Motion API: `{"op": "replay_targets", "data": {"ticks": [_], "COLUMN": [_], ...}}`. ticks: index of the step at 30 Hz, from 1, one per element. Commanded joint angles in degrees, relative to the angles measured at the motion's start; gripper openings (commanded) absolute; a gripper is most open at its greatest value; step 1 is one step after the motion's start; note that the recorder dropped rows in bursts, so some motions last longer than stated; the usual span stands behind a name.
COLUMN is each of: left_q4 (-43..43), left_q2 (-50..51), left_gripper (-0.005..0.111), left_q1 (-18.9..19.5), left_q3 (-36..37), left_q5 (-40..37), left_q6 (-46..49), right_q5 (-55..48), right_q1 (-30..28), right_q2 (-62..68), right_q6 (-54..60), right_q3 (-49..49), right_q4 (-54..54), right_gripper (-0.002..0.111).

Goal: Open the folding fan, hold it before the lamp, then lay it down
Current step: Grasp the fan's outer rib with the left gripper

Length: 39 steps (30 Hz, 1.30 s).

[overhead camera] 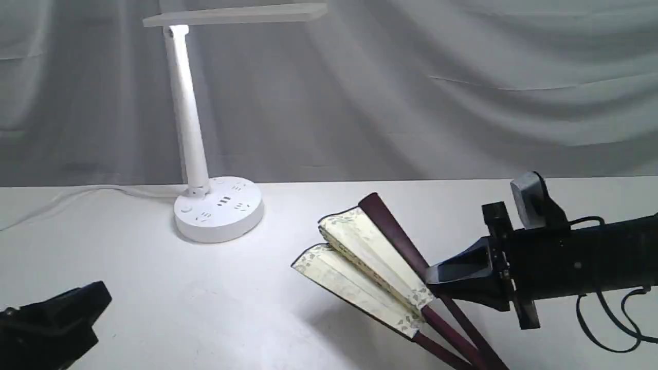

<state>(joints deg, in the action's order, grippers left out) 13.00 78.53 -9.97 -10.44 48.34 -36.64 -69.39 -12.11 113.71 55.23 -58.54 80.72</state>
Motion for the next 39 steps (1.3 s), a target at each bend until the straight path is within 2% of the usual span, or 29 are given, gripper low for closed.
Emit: {"op": "replay_targets", "data": {"ticks": [1, 4, 7, 11, 16, 20, 23, 32, 39], "left_q4": [2.2, 4.9, 12.7, 21.5, 24.1, 23.7, 22.3, 8.2, 6.6], "left_q2": [6.1, 11.8, 17.6, 23.8, 30.0, 34.8, 37.5, 44.0, 48.3], "left_gripper": [0.039, 0.049, 0.056, 0.056, 0.056, 0.056, 0.056, 0.054, 0.054], "left_q1": [-0.3, -0.3, -0.3, -0.3, -0.3, -3.0, -6.0, -16.2, -19.7], "left_q3": [0.0, -1.5, -5.5, -12.2, -18.6, -23.8, -26.8, -35.1, -42.0], "left_q5": [7.5, 11.2, 11.4, 12.2, 16.8, 19.0, 19.1, 19.1, 19.1], "left_q6": [-8.9, -18.5, -28.0, -40.5, -50.0, -54.8, -54.8, -59.3, -61.4], "right_q5": [-0.6, -0.6, -0.6, -0.6, -0.6, -0.6, -0.6, -0.6, -0.6], "right_q1": [-0.4, -0.4, -0.4, -0.4, -0.4, -0.4, -0.4, -0.4, -0.4], "right_q2": [-0.8, -0.8, -0.8, -0.8, -0.8, -0.8, -0.8, -0.8, -0.8], "right_q6": [1.4, 2.2, 3.0, 3.3, 3.3, 3.5, 4.6, 5.8, 6.0], "right_q3": [0.1, 0.1, 0.1, 0.1, 0.1, 0.1, 0.1, 0.1, 0.1], "right_q4": [1.3, 1.3, 1.3, 1.3, 1.5, 2.3, 3.2, 5.4, 5.7], "right_gripper": [0.0, 0.0, 0.0, 0.0, 0.0, 0.0, 0.0, 0.0, 0.0]}}
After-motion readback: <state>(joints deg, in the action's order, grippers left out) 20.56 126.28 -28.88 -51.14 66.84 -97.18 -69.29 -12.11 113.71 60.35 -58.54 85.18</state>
